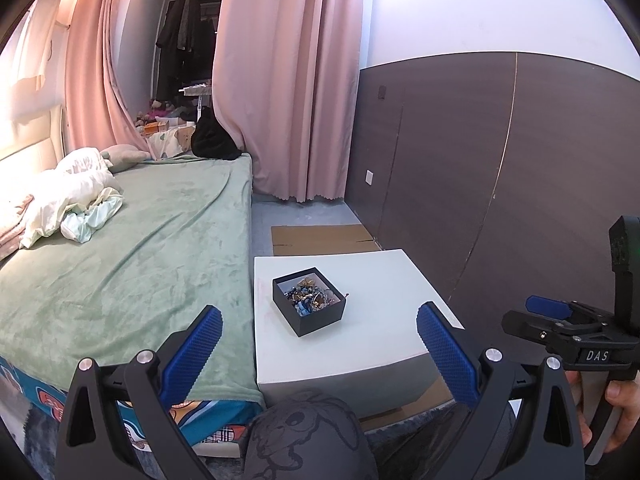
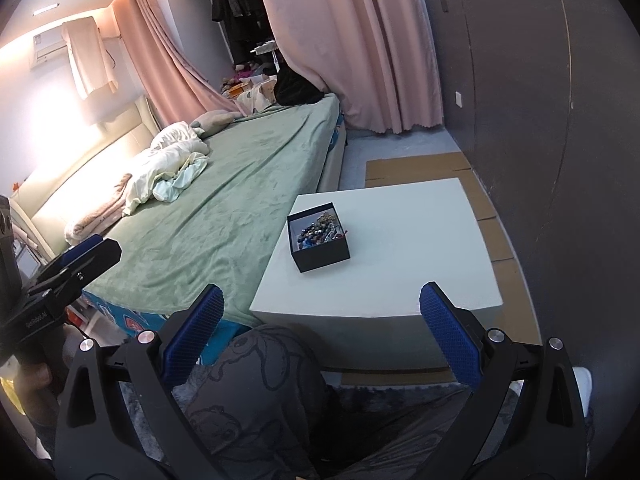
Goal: Organize jewelry
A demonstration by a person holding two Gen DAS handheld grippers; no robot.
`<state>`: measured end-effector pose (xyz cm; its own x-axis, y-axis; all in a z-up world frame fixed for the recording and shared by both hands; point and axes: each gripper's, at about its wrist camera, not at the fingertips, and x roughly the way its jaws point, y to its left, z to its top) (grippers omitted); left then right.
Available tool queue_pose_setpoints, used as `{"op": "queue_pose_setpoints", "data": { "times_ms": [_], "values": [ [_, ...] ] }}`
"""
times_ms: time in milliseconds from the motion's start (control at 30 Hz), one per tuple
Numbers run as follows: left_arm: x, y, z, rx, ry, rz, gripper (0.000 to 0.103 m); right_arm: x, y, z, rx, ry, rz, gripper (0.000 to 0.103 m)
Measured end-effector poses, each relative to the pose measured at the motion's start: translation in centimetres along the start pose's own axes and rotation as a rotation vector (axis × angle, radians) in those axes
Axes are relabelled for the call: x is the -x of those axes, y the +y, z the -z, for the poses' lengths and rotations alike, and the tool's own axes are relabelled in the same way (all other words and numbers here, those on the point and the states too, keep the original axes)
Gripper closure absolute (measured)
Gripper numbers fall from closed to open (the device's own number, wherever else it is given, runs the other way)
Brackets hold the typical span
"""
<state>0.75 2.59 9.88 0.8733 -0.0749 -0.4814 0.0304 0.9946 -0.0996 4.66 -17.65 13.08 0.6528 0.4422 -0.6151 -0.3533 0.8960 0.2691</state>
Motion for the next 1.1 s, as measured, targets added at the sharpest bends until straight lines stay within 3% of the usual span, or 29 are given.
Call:
{"op": "queue_pose_setpoints", "data": {
  "times_ms": [1100],
  "values": [
    [0.87, 0.05, 0.58, 0.007, -0.001, 0.006, 0.008, 0.31, 0.53, 0.72, 0.005, -0.002, 0.008, 0.005]
  ]
}}
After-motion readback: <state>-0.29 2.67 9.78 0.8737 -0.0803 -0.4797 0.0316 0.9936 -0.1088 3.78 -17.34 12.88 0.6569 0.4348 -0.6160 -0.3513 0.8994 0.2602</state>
